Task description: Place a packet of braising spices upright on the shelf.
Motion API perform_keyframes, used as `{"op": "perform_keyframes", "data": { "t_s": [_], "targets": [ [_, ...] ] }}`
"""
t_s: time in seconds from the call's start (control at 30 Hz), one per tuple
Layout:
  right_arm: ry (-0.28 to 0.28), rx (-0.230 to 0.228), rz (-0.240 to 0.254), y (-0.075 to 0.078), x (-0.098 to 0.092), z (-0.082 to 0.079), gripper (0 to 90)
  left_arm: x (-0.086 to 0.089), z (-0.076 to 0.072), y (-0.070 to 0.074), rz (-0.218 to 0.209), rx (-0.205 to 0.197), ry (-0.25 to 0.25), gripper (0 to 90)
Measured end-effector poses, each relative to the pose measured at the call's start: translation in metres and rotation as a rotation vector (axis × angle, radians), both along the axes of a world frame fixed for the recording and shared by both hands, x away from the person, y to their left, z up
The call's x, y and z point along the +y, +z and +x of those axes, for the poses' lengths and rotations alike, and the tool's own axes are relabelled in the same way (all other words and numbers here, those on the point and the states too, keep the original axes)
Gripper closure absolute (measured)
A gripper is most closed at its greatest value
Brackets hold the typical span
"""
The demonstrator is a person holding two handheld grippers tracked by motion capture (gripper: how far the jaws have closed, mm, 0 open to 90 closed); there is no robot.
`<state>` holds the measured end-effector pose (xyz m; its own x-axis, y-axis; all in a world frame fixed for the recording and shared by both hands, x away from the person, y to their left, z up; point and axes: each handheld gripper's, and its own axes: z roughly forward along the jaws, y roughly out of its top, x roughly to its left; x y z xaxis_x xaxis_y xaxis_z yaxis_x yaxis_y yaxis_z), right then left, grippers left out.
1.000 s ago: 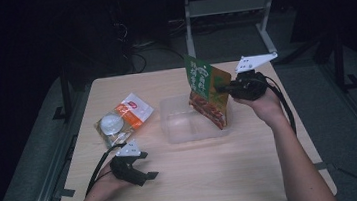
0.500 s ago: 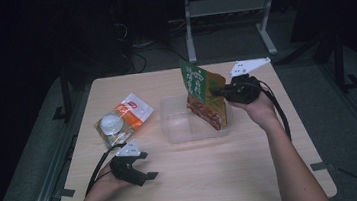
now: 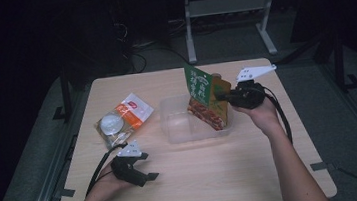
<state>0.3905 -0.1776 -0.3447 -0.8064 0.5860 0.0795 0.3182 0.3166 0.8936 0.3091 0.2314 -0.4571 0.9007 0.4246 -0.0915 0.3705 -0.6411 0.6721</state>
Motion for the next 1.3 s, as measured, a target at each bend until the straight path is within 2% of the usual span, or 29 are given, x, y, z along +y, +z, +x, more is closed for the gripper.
{"op": "perform_keyframes", "data": {
  "t_s": [0.17,0.33,0.4,0.43,0.5,0.6,0.73,0.87,1.03,1.23,1.3],
  "targets": [
    [-0.02,0.015,-0.01,-0.003,-0.006,0.0,88.3,-0.001,-0.001,-0.001,-0.001,0.006,0.004,14.8],
    [-0.04,0.011,-0.024,-0.001,-0.007,-0.001,76.2,-0.002,-0.001,-0.001,-0.005,0.008,0.011,14.8],
    [-0.038,0.01,-0.019,0.0,-0.007,-0.002,70.6,-0.001,-0.001,-0.001,-0.005,0.007,0.012,14.8],
    [-0.036,0.009,-0.017,0.0,-0.008,-0.003,67.7,-0.001,0.0,0.0,0.008,0.001,0.002,14.8],
    [-0.026,0.014,-0.009,0.001,-0.008,-0.003,62.7,-0.002,-0.001,-0.001,-0.008,0.007,0.014,14.8],
    [-0.012,0.018,-0.011,0.001,-0.008,-0.005,56.3,-0.002,-0.001,-0.001,0.003,0.001,0.005,14.8],
    [-0.009,0.018,-0.024,0.0,-0.005,-0.007,49.6,-0.002,-0.001,-0.001,0.005,0.0,0.003,14.8],
    [0.0,0.008,-0.033,0.001,-0.002,-0.01,52.0,-0.002,-0.001,-0.001,0.003,0.001,0.004,14.8],
    [0.006,0.024,-0.028,0.002,0.0,-0.012,40.5,-0.002,-0.001,-0.001,0.003,0.003,0.005,14.7],
    [0.016,0.039,-0.067,-0.004,0.002,-0.02,31.4,-0.002,-0.001,-0.002,0.002,0.003,0.01,14.5],
    [0.004,0.043,-0.081,-0.005,0.001,-0.022,29.6,-0.002,-0.001,-0.002,-0.014,0.007,0.025,14.3]
  ]
}}
